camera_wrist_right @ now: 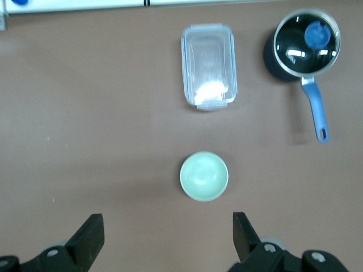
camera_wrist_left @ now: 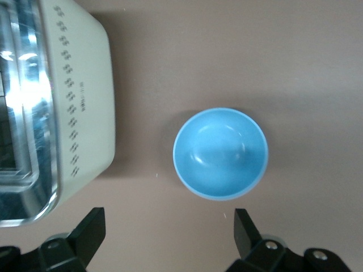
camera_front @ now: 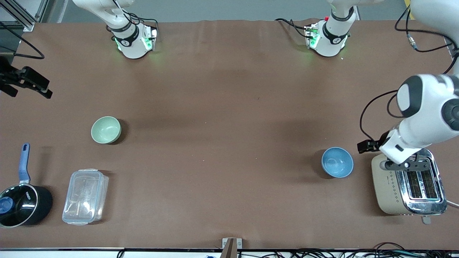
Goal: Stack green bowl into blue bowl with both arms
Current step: 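Reach the left gripper toward the light blue bowl beside the toaster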
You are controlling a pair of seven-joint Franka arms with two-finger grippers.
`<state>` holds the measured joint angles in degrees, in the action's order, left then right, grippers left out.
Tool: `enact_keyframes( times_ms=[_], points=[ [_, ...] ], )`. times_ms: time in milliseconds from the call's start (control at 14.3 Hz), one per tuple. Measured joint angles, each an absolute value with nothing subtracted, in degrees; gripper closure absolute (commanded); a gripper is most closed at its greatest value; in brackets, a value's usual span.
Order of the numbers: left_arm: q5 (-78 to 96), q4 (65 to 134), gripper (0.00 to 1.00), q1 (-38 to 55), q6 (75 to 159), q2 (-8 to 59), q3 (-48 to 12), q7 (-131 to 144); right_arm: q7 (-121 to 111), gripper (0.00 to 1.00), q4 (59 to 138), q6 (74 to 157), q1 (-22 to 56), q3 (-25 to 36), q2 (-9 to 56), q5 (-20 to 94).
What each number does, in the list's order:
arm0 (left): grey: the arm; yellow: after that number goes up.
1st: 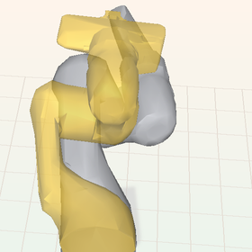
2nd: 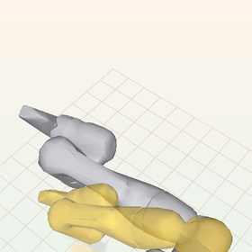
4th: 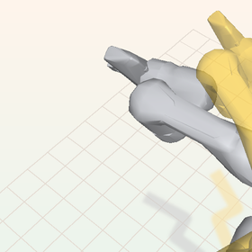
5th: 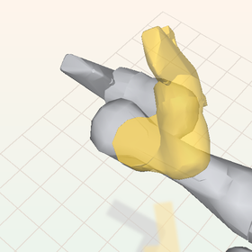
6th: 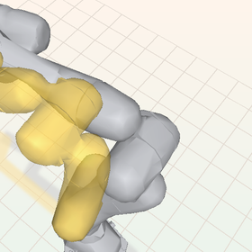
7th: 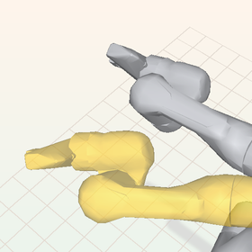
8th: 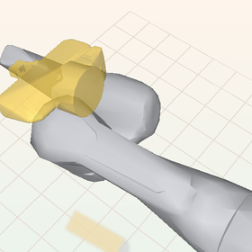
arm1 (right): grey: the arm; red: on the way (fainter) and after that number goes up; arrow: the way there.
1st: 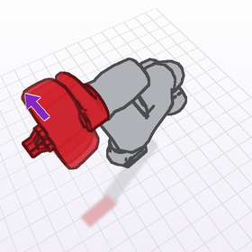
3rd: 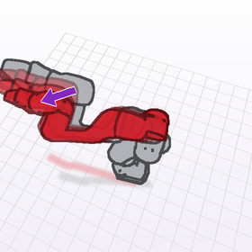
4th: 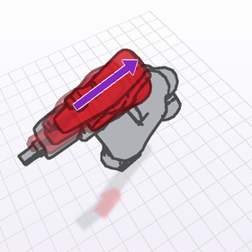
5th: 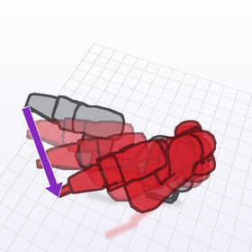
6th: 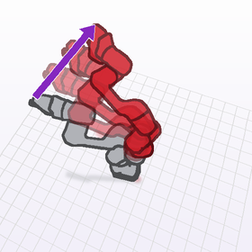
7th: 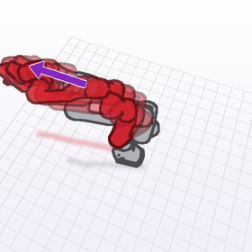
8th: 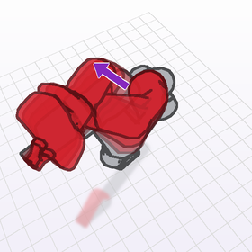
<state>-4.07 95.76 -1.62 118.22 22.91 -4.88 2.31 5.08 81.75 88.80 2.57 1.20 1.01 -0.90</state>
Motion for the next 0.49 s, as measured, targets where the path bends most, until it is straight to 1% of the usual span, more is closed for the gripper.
enact_keyframes(
  times_ms=[140, 350, 490],
  points=[
    [-4.1, 96.0, 0.0, -2.4, 121.5, 26.5, -4.9, 2.3, 5.1, 0.0, 81.8, 89.3, 2.1, 1.5, 1.1, -0.9],
    [-4.1, 96.0, 0.0, -2.6, 124.2, 30.7, -4.9, 2.3, 5.0, 0.0, 82.1, 89.0, 0.1, 1.8, 1.9, -0.9],
    [-4.1, 96.0, 0.12, -2.5, 124.7, 32.7, -4.9, 2.3, 5.0, 0.0, 82.3, 87.9, -1.3, 1.9, 2.3, -1.0]
  ],
)
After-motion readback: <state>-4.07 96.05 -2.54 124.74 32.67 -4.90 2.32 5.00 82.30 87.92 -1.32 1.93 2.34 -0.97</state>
